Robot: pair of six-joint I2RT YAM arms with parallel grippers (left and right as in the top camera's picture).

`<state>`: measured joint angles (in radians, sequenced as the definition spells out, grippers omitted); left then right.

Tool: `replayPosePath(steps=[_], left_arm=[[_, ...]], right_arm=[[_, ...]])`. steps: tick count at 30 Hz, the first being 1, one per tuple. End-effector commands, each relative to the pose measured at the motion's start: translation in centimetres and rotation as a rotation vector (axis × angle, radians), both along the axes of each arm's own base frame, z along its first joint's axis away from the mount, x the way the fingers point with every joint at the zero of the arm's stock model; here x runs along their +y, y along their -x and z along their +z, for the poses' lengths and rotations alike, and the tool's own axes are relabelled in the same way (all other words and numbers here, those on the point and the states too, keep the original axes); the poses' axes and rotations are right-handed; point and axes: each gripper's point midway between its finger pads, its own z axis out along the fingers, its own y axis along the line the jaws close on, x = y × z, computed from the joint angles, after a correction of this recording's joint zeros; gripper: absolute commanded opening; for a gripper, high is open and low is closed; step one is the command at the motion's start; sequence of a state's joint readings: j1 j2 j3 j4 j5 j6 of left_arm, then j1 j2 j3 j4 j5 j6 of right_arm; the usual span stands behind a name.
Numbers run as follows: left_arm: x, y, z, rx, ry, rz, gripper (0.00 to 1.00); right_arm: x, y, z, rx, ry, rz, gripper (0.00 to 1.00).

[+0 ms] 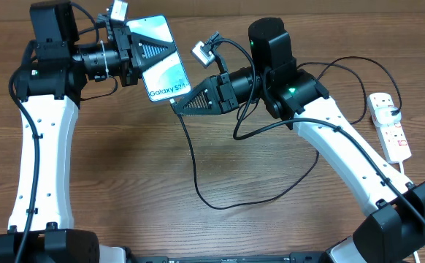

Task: Plug charger to phone and switch on socket

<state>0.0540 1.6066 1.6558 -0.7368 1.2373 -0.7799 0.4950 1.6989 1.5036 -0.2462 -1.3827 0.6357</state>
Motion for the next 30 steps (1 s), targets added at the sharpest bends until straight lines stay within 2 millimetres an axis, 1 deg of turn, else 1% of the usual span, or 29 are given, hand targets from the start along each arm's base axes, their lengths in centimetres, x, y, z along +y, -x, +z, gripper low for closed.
replayPosePath(steps=[1, 8, 26, 30], left_arm=[[-0.19, 0.57, 0.96, -0.022, 0.009, -0.014, 0.04], [-0.19, 0.57, 0.96, -0.023, 0.009, -0.014, 0.04], [-0.25, 0.61, 0.95, 0.004, 0.018, -0.010, 0.04], [-0.63, 0.83, 0.83, 0.015, 0.017, -0.020, 0.04]], right_arm=[[-0.48, -0.27, 0.96, -0.024, -0.016, -0.009, 0.04], [-0.80, -0.81, 0.92, -0.011, -0.009, -0.029, 0.04], [-0.74, -0.98, 0.84, -0.013, -0.005, -0.040, 0.04], [-0.74, -0.98, 0.84, -0.013, -0.005, -0.040, 0.04]])
